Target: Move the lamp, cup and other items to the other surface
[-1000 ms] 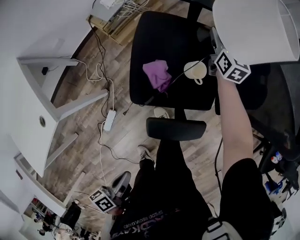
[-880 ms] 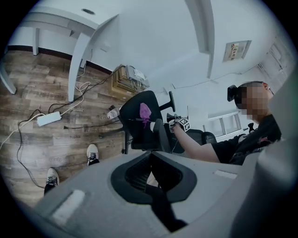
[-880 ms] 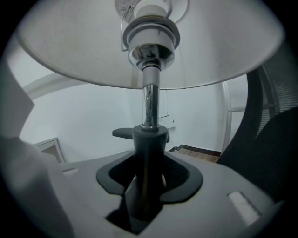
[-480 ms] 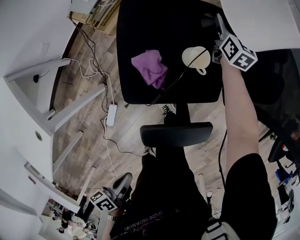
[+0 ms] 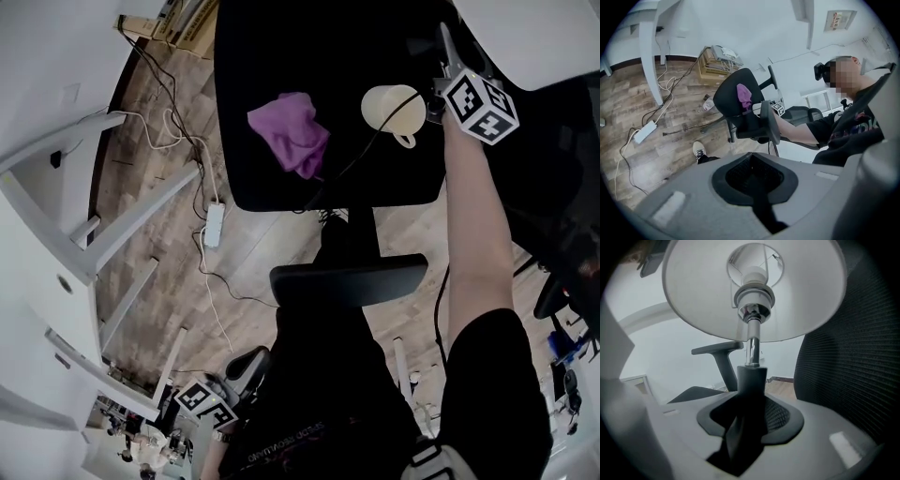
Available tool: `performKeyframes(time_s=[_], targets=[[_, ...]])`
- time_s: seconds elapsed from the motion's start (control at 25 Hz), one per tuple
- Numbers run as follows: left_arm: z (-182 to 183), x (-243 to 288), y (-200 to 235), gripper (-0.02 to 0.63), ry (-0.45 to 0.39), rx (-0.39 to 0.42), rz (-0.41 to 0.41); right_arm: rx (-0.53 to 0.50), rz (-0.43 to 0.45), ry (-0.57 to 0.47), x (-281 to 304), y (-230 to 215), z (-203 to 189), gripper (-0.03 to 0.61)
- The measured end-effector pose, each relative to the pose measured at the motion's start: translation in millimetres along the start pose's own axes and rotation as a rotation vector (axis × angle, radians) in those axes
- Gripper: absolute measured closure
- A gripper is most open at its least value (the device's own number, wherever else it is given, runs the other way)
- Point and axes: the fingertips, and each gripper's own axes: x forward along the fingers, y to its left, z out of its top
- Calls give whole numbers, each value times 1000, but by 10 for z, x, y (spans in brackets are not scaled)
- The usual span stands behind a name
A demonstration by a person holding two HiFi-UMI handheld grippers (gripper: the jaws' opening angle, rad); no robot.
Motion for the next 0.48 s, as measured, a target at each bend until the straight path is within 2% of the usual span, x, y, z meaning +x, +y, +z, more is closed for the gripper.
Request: performKeyframes(time_s=[0.48], targets=[[-27,67,-33,615,-3,-13,-17,-20,15,10,-158,-9,-165,410]])
